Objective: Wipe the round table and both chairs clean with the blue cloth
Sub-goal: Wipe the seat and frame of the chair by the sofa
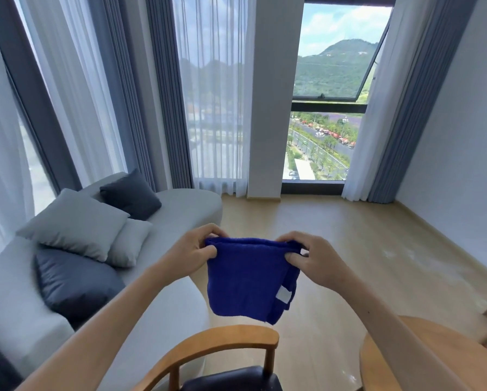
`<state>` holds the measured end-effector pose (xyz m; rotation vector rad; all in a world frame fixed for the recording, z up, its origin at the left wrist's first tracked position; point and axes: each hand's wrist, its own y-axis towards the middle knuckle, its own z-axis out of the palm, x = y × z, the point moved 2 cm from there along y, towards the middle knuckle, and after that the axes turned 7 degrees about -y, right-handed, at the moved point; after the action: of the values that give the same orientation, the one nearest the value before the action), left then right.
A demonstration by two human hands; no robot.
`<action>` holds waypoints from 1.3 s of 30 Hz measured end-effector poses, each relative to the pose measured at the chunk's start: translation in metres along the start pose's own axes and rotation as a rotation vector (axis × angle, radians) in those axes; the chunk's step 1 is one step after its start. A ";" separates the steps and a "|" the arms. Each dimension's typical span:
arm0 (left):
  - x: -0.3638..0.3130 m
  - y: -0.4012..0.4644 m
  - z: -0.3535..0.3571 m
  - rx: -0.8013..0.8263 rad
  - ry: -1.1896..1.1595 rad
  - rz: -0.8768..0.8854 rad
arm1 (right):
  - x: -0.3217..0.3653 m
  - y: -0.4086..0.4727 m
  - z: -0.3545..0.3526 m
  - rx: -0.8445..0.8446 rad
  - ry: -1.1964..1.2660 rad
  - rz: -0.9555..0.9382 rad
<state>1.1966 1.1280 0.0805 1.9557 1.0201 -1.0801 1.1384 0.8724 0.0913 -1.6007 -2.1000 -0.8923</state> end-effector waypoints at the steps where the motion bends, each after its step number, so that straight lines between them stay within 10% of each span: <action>1: -0.003 -0.001 0.001 0.020 0.031 0.008 | 0.002 0.000 0.000 0.011 -0.034 -0.017; 28: -0.016 0.003 0.024 0.255 0.766 0.245 | 0.003 0.002 0.026 0.195 -0.066 -0.151; 39: -0.022 0.010 0.030 0.243 0.587 0.337 | -0.005 0.007 0.029 0.045 -0.288 -0.307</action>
<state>1.1866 1.0921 0.0890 2.6131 0.8178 -0.4612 1.1492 0.8891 0.0689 -1.4814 -2.5986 -0.7327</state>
